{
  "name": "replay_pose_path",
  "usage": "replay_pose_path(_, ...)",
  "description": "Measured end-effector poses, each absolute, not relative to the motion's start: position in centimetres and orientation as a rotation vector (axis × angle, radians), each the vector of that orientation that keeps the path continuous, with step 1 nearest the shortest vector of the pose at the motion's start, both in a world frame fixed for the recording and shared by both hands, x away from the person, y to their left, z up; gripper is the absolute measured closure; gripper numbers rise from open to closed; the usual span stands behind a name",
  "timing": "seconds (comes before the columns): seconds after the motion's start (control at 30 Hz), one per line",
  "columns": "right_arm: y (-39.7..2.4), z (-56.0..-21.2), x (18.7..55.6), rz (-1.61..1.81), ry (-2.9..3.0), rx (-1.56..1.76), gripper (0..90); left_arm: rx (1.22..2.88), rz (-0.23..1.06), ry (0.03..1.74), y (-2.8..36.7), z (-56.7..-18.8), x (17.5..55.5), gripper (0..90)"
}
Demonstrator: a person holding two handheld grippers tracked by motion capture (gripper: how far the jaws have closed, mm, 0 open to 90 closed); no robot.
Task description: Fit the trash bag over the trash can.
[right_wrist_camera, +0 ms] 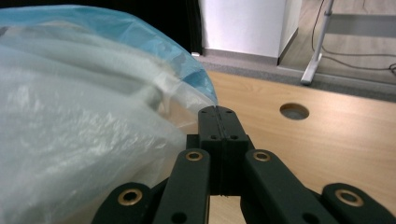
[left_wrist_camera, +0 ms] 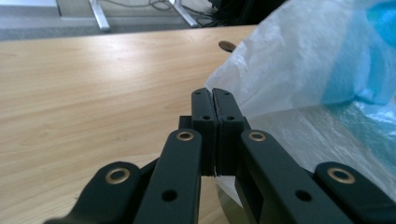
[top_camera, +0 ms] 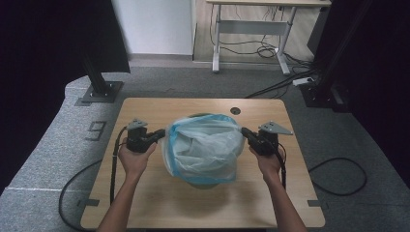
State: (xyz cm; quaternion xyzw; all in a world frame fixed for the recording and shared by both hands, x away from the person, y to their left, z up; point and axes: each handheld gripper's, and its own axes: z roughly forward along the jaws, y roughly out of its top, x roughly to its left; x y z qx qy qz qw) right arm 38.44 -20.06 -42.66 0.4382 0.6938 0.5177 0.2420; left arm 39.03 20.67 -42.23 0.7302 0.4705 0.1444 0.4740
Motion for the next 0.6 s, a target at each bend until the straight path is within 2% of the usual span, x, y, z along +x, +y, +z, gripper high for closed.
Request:
replay_pose_path(0.3,-20.1,-44.8,39.4,1.469,1.944,1.249,89.2,1.832,0.287,1.161,18.9,-43.9,40.1,88.6)
replay_pose_path(0.6,-19.4,-45.4,39.9,1.445,1.983,1.251,89.2,1.835,0.235,1.17,17.9,-44.8,41.0,89.4)
